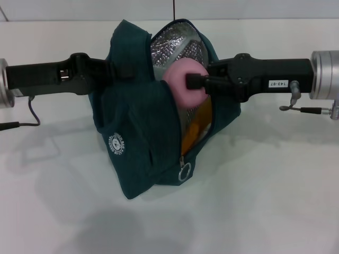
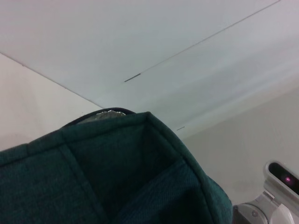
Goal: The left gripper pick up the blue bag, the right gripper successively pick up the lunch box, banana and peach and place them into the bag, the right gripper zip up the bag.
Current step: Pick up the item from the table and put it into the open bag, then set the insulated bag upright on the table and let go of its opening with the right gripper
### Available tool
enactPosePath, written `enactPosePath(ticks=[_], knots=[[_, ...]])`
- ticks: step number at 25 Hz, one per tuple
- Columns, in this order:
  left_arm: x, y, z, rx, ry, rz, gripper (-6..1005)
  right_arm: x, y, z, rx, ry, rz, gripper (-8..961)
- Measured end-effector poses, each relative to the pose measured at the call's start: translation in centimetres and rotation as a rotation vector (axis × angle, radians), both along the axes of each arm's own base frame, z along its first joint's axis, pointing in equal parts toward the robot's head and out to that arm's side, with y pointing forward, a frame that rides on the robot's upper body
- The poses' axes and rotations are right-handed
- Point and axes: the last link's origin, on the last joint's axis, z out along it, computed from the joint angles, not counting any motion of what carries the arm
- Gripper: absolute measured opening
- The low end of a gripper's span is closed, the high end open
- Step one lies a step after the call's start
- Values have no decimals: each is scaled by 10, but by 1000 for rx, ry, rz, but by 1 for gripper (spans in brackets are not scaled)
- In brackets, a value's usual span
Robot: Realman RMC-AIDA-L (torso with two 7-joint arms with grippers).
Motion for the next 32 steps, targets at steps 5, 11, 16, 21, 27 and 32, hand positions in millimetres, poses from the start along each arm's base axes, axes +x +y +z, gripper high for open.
enactPosePath(ticks=[5, 11, 16, 21, 27, 32], knots=[[0, 1, 0, 4, 3, 2, 69, -1, 0, 0, -1, 0, 5, 189], [0, 1, 0, 6, 3, 4, 69, 0, 0, 3, 5, 18, -4, 431], [-1, 1, 0, 7, 4, 7, 69, 8, 2, 16, 38, 72, -60, 641], [-2, 1, 0, 7, 5, 9, 70, 43, 7, 54, 81, 245, -333, 727], [-2, 1, 0, 7, 5, 8, 70, 83, 5, 57, 54, 310, -591, 722], [0, 2, -1, 11, 7, 8, 71, 90, 3, 30, -42, 281, -687, 703]])
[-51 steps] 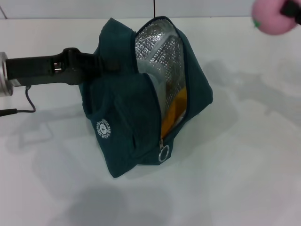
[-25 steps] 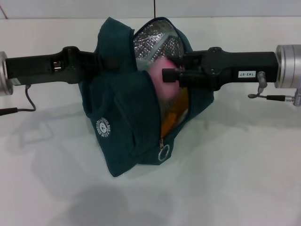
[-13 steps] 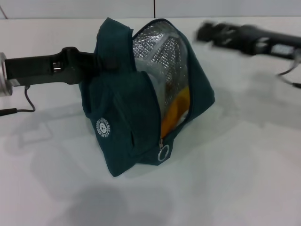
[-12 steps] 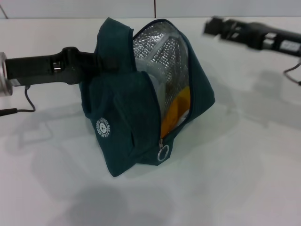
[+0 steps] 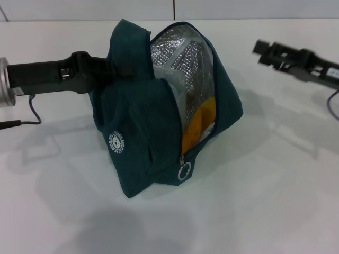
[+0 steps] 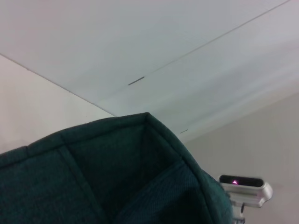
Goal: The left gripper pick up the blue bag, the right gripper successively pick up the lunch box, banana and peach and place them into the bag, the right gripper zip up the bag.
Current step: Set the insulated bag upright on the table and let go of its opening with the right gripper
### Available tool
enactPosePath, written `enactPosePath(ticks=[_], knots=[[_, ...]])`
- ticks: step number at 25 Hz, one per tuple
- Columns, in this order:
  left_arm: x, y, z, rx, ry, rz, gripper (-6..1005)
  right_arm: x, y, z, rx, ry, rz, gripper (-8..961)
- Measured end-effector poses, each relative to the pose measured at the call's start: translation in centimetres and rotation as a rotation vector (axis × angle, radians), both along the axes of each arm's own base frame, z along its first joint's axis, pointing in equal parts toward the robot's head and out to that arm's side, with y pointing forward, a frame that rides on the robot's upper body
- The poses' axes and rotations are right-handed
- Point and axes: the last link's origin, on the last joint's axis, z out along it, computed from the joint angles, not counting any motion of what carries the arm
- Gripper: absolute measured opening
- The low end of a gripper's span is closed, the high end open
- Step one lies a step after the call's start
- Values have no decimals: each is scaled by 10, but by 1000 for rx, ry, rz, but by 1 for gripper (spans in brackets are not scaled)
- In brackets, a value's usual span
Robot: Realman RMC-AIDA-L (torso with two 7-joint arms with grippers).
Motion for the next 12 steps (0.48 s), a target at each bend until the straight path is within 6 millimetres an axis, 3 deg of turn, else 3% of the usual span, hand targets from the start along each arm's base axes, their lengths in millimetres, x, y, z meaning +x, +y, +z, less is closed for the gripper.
enactPosePath(ticks=[5, 12], knots=[[1, 0, -2, -2, -2, -1, 71, -14, 1, -26, -102, -33, 16, 683], [2, 1, -2, -3, -1, -3, 71, -27, 3, -36, -144, -66, 66, 655]])
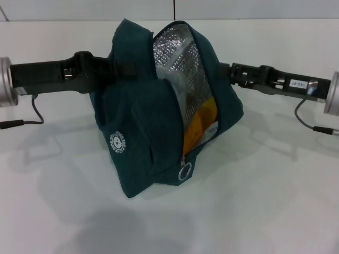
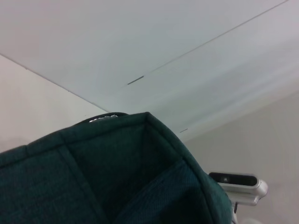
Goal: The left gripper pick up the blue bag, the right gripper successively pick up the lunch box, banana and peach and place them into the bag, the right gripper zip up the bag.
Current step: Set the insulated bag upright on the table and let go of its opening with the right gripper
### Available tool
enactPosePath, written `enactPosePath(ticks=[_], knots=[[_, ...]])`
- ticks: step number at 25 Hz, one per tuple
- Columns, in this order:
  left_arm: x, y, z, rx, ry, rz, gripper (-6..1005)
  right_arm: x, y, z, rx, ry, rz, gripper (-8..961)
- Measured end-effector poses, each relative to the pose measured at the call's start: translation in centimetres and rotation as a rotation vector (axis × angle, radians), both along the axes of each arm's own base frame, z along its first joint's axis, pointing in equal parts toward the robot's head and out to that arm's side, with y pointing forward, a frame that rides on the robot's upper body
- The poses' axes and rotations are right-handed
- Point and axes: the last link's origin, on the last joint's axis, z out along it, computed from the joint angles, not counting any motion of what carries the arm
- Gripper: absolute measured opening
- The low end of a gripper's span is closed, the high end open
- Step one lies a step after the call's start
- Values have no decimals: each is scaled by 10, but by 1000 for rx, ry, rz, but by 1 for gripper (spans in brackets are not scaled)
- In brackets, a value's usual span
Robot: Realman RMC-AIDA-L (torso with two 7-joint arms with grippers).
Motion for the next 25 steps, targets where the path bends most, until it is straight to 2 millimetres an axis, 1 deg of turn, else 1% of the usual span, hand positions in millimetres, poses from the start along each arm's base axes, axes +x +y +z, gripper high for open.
enactPosePath(ticks=[5, 10, 18, 23, 25], knots=[[0, 0, 0, 0, 2, -1, 72, -5, 2, -4, -10, -26, 28, 636], [0, 0, 0, -1, 2, -1, 72, -5, 1, -4, 0, -40, 48, 616], [0, 0, 0, -1, 3, -2, 73, -4, 0, -4, 6, -45, 61, 379], [0, 0, 0, -2, 4, -2, 73, -2, -3, -3, 13, -32, 63, 179], [0, 0, 0, -2, 4, -2, 73, -2, -4, -3, 17, -27, 71, 157]])
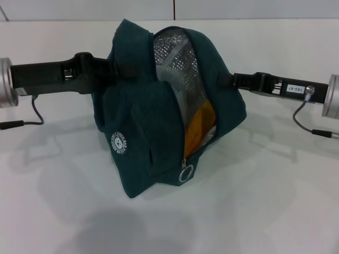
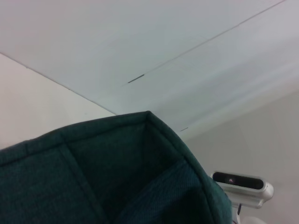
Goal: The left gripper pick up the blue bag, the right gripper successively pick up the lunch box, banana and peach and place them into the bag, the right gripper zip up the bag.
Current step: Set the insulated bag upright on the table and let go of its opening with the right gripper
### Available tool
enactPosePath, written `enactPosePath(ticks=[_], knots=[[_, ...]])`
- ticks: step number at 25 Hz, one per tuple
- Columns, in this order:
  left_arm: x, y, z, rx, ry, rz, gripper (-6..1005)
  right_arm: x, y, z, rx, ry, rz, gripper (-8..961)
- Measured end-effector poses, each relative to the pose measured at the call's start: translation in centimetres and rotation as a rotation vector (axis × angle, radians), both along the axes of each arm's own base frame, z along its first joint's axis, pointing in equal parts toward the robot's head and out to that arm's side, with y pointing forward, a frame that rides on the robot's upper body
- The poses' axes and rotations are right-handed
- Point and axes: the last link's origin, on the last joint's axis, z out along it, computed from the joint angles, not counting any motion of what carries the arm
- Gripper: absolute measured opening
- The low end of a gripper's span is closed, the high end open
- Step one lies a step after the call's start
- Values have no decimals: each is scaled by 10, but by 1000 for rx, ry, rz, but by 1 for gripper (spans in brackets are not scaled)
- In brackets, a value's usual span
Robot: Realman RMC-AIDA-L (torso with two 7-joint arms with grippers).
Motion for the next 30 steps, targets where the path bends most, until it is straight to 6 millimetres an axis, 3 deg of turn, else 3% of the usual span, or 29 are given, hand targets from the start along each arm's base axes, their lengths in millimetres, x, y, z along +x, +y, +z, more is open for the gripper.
enactPosePath(ticks=[7, 16, 26, 30], knots=[[2, -3, 0, -16, -9, -15, 74, -1, -7, 9, 50, 73, 50, 83], [11, -3, -10, -46, -38, -35, 74, 8, -31, 39, 137, 171, 127, 56], [12, 2, -37, -56, 8, 17, 75, 27, -47, 33, 129, 173, 82, 55], [11, 2, -39, -61, 6, 27, 75, 29, -48, 32, 131, 175, 74, 54]])
